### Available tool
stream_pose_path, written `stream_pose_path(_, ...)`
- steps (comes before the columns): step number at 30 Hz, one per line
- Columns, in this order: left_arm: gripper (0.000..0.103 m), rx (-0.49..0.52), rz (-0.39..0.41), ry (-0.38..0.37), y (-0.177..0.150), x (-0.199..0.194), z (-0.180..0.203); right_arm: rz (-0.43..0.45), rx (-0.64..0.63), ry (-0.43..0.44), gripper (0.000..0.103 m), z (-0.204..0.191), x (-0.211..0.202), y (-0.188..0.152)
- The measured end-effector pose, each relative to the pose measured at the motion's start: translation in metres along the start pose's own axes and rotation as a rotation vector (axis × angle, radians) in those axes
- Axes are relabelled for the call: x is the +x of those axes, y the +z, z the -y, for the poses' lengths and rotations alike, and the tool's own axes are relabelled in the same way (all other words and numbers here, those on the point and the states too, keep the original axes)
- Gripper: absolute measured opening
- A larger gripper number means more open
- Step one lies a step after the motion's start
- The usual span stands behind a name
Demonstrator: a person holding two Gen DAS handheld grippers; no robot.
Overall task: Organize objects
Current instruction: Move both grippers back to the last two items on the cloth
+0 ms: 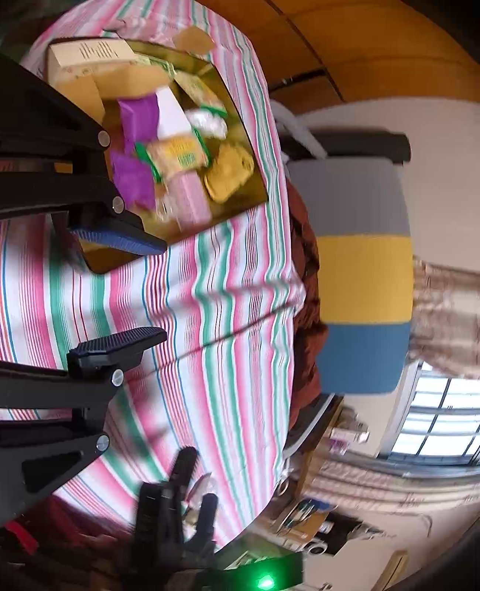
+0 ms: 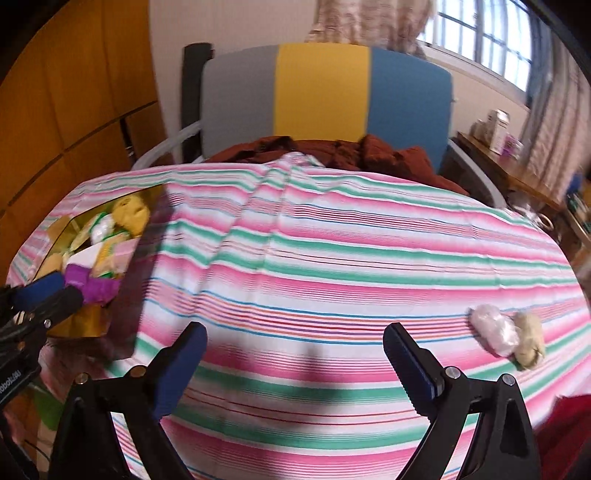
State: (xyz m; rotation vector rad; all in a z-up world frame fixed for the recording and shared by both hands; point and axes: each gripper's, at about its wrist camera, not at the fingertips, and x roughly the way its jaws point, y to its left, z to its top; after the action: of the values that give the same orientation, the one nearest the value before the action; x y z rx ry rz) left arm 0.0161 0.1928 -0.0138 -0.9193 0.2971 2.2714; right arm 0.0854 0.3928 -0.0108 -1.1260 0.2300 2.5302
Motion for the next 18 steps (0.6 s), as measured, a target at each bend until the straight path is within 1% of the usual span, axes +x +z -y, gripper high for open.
stream_pose_path(3,0.041,0.030,-0.008,-0.032,0.004,0.007,0.014,-0.015,0.064,-0.028,0.097,0.033,-0.003,0.001)
stream_pose_path(9,0.041,0.081,-0.045,-0.099,0.010,0.025,0.040,-0.037,0.264,-0.052,0.097,0.128,-0.015,0.008)
stream_pose_path(12,0.041,0.108,-0.063,-0.134,0.013,0.034,0.054,-0.078,0.384,-0.089,0.097,0.186,-0.016,0.010)
stream_pose_path(13,0.041,0.115,-0.068,-0.145,0.014,0.037,0.058,-0.092,0.414,-0.091,0.097,0.202,-0.014,0.010)
stream_pose_path(16,0.041,0.147,-0.087,-0.198,0.018,0.047,0.076,-0.169,0.510,-0.142,0.096,0.248,-0.002,0.006)
stream_pose_path(18,0.041,0.165,-0.103,-0.221,0.020,0.054,0.087,-0.210,0.558,-0.168,0.094,0.270,0.009,0.002)
